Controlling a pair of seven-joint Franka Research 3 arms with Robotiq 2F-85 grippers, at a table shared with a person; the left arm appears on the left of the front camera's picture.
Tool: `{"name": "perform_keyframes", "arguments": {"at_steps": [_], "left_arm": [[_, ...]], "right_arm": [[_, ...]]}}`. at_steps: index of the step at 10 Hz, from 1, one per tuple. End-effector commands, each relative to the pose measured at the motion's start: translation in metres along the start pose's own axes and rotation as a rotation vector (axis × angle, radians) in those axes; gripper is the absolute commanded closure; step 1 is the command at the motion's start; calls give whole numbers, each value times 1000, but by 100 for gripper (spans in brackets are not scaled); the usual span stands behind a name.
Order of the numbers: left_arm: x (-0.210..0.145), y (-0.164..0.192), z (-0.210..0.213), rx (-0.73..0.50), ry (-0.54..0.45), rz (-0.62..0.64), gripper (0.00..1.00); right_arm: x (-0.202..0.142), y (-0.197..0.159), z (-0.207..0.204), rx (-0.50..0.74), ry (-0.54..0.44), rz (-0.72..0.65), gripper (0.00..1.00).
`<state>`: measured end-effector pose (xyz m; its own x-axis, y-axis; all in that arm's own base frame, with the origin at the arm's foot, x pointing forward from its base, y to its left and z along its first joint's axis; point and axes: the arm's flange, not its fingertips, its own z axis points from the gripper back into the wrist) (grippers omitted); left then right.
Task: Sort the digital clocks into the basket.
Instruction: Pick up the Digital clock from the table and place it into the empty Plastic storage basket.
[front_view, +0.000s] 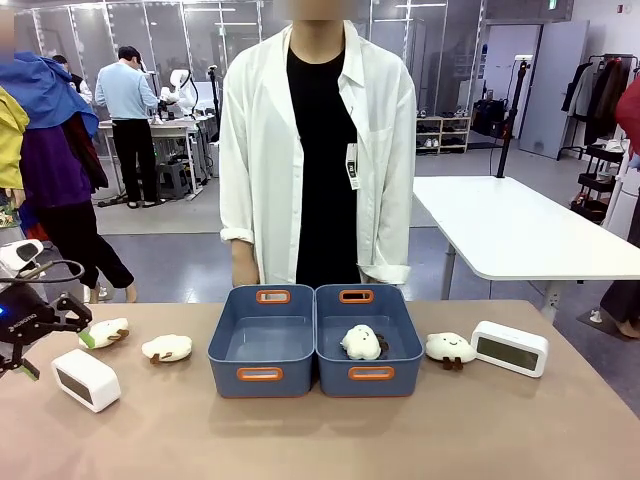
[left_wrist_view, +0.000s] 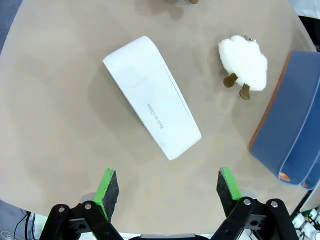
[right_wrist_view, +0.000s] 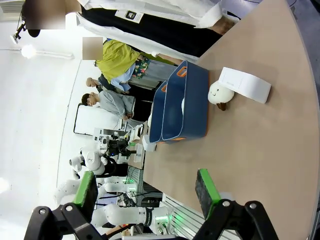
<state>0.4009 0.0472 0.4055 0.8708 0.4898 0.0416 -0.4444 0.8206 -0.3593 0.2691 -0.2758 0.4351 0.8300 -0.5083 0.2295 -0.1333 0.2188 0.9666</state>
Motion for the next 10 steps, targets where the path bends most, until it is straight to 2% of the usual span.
{"name": "perform_keyframes", "arguments": {"at_steps": [1, 3, 4, 8, 10], "left_arm": [[-1, -3, -3, 5, 4, -5, 0], [2, -25, -16, 104, -19, 23, 0], [5, -29, -23, 131, -75, -38, 0], [36, -38, -55, 274, -64, 189, 0], [53, -41, -72, 306, -70, 241, 0]], "right_arm": [[-2, 2, 2, 6, 1, 22, 0], [-2, 2, 2, 6, 1, 22, 0], [-2, 2, 2, 6, 1, 22, 0], [-2, 2, 2, 6, 1, 22, 0], [-2, 2, 2, 6, 1, 22, 0]]}}
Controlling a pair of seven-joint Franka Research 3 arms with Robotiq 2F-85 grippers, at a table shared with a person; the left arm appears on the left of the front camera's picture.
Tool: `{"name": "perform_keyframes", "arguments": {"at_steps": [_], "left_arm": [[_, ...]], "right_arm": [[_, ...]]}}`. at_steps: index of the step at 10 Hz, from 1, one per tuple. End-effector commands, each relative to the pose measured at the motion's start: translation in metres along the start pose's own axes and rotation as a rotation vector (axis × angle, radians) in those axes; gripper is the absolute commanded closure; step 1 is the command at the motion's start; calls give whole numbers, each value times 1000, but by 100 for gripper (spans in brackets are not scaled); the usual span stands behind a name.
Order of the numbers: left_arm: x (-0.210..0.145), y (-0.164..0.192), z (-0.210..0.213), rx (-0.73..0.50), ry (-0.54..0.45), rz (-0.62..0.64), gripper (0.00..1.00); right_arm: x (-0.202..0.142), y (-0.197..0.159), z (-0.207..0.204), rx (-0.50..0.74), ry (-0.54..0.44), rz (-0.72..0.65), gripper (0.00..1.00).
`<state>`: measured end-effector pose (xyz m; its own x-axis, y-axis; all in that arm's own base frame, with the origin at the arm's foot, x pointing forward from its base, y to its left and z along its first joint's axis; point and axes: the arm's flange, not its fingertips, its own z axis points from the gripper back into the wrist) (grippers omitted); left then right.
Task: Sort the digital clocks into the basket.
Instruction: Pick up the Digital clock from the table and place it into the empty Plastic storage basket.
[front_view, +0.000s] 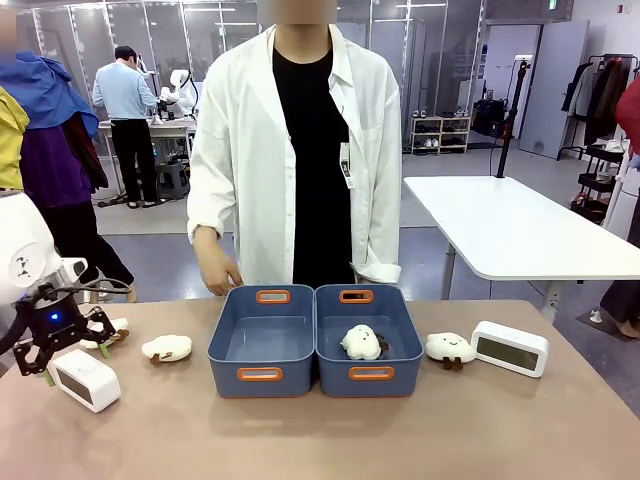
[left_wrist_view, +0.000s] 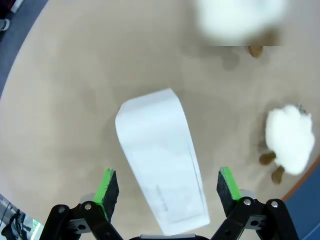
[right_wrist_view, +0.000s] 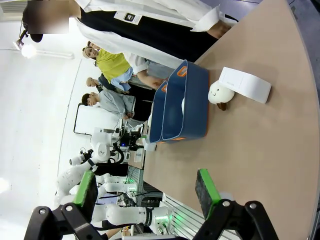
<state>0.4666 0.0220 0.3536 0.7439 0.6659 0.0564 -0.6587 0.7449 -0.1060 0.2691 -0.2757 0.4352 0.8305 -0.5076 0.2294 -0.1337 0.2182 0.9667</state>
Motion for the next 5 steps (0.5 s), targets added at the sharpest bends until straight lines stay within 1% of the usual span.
{"name": "perform_keyframes", "arguments": {"at_steps": [1, 2, 3, 5], "left_arm": [[14, -15, -7, 42, 1, 41, 0], [21, -17, -15, 69, -9, 57, 0], [24, -18, -22, 81, 0, 77, 0], [23, -14, -27, 95, 5, 93, 0]], "right_arm": [[-1, 2, 2, 5, 0, 22, 0], [-1, 2, 2, 5, 0, 22, 0], [-1, 2, 2, 5, 0, 22, 0], [-1, 2, 2, 5, 0, 22, 0]]}}
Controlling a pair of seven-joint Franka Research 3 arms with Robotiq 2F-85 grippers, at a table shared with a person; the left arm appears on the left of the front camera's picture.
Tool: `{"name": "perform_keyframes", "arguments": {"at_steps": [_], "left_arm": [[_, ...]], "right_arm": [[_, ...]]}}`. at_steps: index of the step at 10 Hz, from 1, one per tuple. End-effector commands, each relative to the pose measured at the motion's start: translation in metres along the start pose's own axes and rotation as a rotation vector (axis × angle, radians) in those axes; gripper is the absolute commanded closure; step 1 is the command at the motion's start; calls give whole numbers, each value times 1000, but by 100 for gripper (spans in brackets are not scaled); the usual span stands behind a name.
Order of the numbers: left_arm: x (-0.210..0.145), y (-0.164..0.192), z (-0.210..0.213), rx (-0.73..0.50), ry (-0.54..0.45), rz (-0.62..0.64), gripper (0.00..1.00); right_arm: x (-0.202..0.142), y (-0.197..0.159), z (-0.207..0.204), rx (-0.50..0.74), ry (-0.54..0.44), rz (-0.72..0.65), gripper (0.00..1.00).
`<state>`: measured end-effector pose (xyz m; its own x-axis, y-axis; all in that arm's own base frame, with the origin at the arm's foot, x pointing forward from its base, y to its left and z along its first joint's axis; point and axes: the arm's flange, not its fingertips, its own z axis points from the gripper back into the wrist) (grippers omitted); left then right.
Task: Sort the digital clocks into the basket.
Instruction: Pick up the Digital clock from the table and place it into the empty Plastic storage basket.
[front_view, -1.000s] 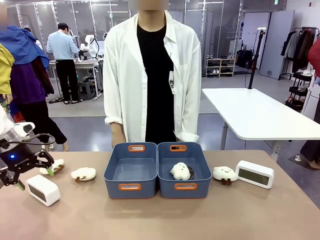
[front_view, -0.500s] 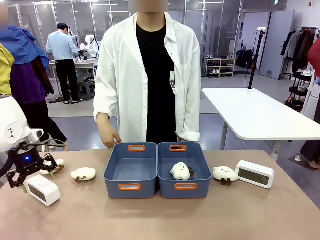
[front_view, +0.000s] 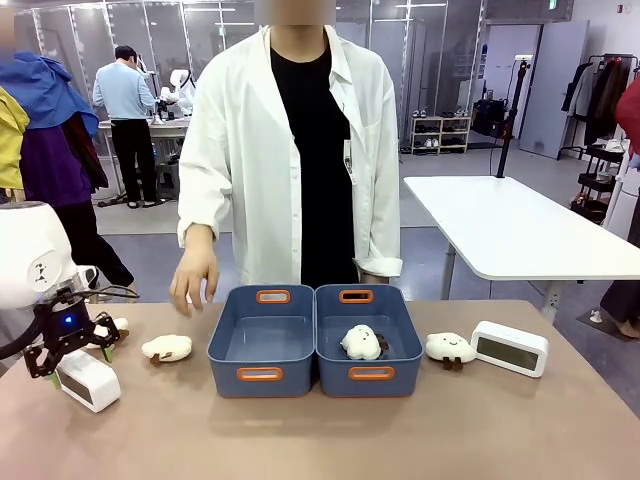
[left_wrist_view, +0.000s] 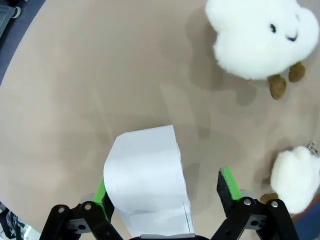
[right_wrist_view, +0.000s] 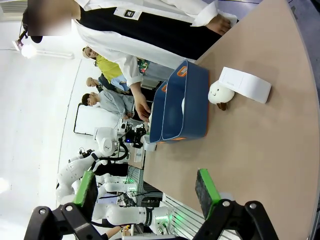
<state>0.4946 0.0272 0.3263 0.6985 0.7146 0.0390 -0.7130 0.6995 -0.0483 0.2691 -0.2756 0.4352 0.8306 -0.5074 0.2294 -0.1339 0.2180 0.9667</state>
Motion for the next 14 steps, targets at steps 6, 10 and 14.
{"name": "perform_keyframes", "arguments": {"at_steps": [6, 10, 14], "left_arm": [[0, 0, 0, 0, 0, 0, 0], [0, 0, 0, 0, 0, 0, 0], [0, 0, 0, 0, 0, 0, 0]], "right_arm": [[-1, 2, 2, 5, 0, 22, 0], [-1, 2, 2, 5, 0, 22, 0], [-1, 2, 2, 5, 0, 22, 0]]}}
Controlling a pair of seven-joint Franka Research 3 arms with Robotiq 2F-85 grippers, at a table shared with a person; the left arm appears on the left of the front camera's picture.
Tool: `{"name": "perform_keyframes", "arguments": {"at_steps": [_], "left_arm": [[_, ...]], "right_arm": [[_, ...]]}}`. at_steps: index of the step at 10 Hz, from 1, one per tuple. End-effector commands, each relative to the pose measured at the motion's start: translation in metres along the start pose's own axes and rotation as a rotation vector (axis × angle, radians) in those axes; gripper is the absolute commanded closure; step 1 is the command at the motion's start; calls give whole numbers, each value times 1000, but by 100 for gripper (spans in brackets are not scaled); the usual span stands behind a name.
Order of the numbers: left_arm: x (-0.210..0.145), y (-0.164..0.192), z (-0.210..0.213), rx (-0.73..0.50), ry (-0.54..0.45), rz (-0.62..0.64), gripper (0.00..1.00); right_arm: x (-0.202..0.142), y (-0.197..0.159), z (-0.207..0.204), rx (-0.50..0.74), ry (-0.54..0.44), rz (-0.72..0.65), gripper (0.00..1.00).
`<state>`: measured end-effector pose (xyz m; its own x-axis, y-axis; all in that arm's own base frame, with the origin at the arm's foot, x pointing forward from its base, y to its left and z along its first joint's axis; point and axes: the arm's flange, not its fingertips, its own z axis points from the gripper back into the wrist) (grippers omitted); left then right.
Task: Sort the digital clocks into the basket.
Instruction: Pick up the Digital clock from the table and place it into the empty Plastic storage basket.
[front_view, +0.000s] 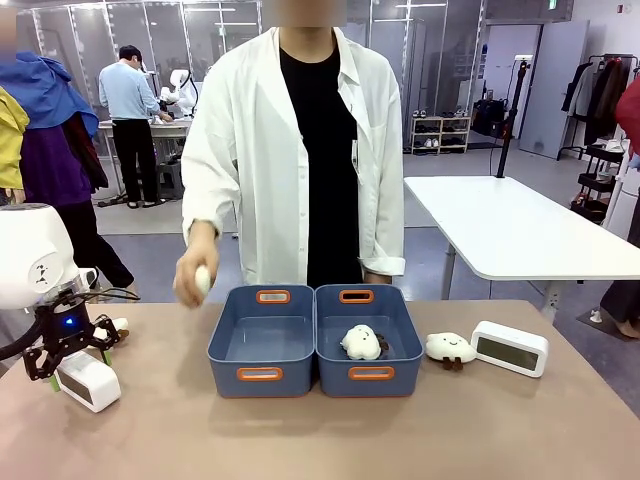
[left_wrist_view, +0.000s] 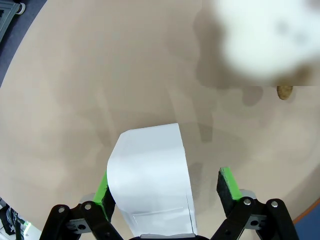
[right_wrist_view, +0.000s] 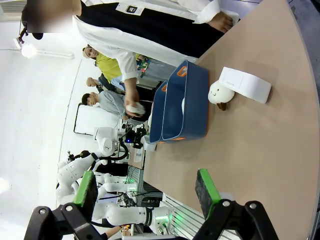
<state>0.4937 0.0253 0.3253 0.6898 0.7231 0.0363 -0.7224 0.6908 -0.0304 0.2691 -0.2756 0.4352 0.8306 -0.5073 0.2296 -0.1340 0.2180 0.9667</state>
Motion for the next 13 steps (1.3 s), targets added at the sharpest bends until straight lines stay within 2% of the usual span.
{"name": "perform_keyframes", "arguments": {"at_steps": [1, 10, 11, 12, 13], "left_arm": [[2, 1, 1, -18, -2, -12, 0], [2, 1, 1, -18, -2, -12, 0], [0, 0, 0, 0, 0, 0, 4], [0, 1, -4, 47, 14, 14, 56], [-1, 1, -8, 52, 58, 18, 61]], "right_arm": [[-1, 2, 2, 5, 0, 22, 0], [-1, 2, 2, 5, 0, 22, 0], [-1, 2, 2, 5, 0, 22, 0], [-1, 2, 2, 5, 0, 22, 0], [-1, 2, 2, 5, 0, 22, 0]]}}
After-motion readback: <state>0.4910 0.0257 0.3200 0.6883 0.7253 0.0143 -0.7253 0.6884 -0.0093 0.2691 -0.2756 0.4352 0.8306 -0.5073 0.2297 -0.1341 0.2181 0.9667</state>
